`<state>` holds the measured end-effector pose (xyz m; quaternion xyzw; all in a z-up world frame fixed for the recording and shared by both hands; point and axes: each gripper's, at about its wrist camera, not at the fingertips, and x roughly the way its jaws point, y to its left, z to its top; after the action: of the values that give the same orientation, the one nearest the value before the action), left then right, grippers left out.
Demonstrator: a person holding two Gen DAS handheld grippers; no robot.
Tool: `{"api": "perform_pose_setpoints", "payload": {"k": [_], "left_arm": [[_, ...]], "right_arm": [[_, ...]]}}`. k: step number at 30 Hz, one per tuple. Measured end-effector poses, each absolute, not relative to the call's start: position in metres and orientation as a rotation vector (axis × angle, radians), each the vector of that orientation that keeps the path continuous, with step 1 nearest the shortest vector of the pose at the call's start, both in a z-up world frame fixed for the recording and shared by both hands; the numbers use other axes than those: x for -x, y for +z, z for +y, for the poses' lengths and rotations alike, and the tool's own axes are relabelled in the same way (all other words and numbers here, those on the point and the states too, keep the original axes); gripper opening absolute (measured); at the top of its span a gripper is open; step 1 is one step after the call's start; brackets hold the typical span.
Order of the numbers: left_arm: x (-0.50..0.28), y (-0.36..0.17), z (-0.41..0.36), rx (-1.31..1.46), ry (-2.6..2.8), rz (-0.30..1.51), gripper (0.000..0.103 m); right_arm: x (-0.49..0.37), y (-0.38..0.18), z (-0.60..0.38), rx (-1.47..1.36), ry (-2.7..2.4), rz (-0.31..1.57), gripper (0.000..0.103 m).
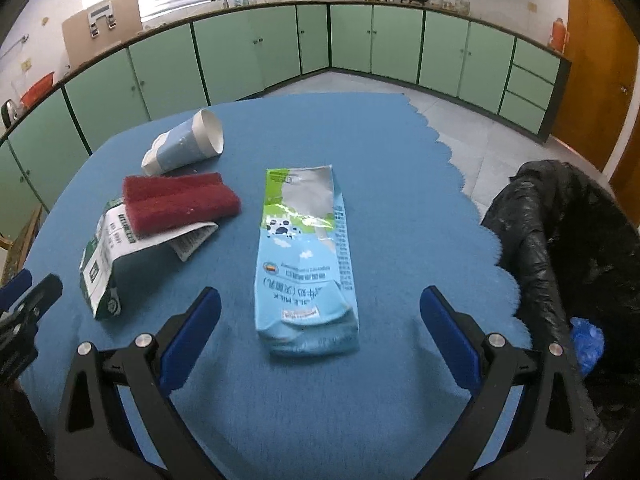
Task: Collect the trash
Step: 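Grasp the green-and-white milk bag with the left tool while the right tool grasps the blue milk carton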
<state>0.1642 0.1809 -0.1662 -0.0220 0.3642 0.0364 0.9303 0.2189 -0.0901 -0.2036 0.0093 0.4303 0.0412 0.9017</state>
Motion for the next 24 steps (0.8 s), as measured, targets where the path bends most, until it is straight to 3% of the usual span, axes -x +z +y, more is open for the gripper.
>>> {"api": "perform_pose_setpoints", "payload": {"k": [1,4,16,24], "left_arm": [[-0.164,-0.167,0.179,0.045,0.064,0.748,0.081],[-0.166,-0.168,0.175,0.050,0.038,0.755,0.081],[-0.182,-0.168,0.139,0.070,-0.094,0.761,0.081],[-0.206,-0.170,0.130,0.054,-0.099,0.788,0.090]], "right_arm": [[-0.222,-0.207,-0.093,-0.039,0.105,0.911,0.066],[-0.220,-0.205,-0.100,-0.044,0.135,0.906,0.047],[-0.214,-0.204,-0.114,-0.047,0.151,0.895,0.047],[-0.215,-0.205,-0.117,-0.060,0.157,0.896,0.047]]}}
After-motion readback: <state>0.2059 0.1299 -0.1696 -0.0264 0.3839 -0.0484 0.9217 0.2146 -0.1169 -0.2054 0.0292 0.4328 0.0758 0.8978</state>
